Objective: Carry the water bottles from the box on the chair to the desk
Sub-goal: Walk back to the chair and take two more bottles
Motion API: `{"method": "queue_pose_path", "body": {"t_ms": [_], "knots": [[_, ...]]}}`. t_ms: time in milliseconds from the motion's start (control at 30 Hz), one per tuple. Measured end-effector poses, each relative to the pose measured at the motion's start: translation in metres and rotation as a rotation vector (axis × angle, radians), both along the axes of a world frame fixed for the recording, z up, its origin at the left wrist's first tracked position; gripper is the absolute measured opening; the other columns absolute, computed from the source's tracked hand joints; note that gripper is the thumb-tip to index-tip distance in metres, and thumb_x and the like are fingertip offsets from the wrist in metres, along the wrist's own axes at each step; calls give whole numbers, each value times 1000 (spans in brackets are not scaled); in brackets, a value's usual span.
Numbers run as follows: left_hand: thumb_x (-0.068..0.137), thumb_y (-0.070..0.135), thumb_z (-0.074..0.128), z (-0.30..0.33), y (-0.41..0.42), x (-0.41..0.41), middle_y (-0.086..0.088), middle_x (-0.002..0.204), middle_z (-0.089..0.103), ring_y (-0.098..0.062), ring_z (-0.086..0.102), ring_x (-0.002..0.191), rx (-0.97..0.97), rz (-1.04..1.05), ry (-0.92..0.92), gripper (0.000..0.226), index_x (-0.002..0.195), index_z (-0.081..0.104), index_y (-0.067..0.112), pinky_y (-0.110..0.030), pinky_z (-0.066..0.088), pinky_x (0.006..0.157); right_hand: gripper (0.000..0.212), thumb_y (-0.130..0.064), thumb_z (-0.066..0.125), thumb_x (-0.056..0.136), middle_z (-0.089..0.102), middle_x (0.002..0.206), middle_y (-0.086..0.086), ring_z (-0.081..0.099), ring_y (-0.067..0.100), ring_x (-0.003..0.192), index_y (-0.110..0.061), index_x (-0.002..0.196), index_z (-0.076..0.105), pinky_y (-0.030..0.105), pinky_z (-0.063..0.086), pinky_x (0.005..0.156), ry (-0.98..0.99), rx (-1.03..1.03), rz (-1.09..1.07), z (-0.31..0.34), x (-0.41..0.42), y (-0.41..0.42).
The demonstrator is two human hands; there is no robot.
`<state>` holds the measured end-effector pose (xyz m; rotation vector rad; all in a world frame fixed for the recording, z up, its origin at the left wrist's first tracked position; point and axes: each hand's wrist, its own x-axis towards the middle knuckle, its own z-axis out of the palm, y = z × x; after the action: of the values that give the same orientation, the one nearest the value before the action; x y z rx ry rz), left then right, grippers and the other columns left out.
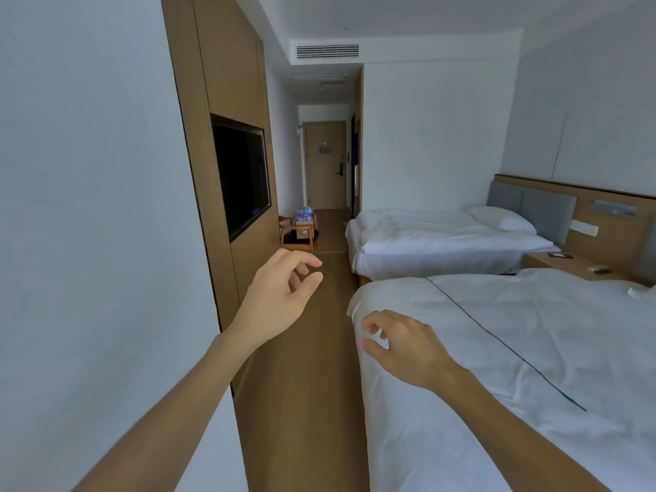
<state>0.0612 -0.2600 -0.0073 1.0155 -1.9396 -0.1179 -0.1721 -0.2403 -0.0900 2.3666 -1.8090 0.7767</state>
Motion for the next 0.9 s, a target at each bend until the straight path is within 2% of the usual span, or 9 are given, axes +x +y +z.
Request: {"method": "queue_pose_path", "body": {"t_ms": [167, 233, 400, 567, 667, 800, 900], "knots": [[93, 35, 59, -1, -82, -11, 19, 108, 55, -1, 59, 90, 26, 18, -3, 26, 119, 60, 34, -11, 48, 73, 28, -56, 48, 92, 60, 105, -19, 56, 2, 87, -37, 110, 57, 21, 43, 74, 5, 19, 58, 8, -15, -95], [93, 36, 59, -3, -116, -11, 20, 115, 55, -2, 57, 97, 27, 23, -10, 31, 124, 58, 34, -17, 49, 78, 29, -57, 48, 92, 60, 106, -19, 58, 4, 90, -36, 111, 57, 23, 45, 76, 2, 32, 86, 7, -16, -132], [93, 40, 57, -10, -208, -5, 27, 124, 48, 1, 51, 109, 15, 39, -1, 35, 128, 53, 39, -17, 49, 76, 32, -57, 48, 92, 59, 111, -19, 55, 5, 100, -36, 114, 57, 26, 47, 83, 26, 30, 135, 4, -10, -232], [93, 41, 56, -14, -322, 5, 25, 120, 51, 0, 54, 103, -3, 49, 51, 34, 126, 53, 41, -22, 49, 78, 33, -56, 49, 92, 58, 113, -18, 55, 6, 101, -36, 116, 56, 32, 49, 85, 41, 17, 177, 3, 5, -344], [93, 39, 57, -8, -398, 7, 23, 118, 51, -2, 58, 97, 16, 41, 72, 31, 124, 56, 38, -26, 51, 79, 33, -56, 49, 92, 58, 112, -18, 55, 5, 99, -35, 116, 56, 29, 48, 84, 59, 9, 167, 9, 10, -413], [93, 38, 57, 5, -480, 4, 25, 115, 51, -1, 59, 93, 13, 25, 107, 27, 120, 58, 37, -18, 45, 76, 33, -57, 50, 91, 57, 114, -20, 57, 1, 98, -36, 115, 57, 21, 42, 76, 47, 3, 140, 19, 9, -486], [93, 36, 59, 7, -550, -2, 23, 114, 52, -1, 59, 91, 24, 5, 111, 26, 119, 59, 35, -13, 41, 74, 34, -57, 50, 92, 57, 118, -20, 57, 2, 100, -36, 117, 57, 23, 46, 78, 57, 19, 114, 22, 3, -550]]}}
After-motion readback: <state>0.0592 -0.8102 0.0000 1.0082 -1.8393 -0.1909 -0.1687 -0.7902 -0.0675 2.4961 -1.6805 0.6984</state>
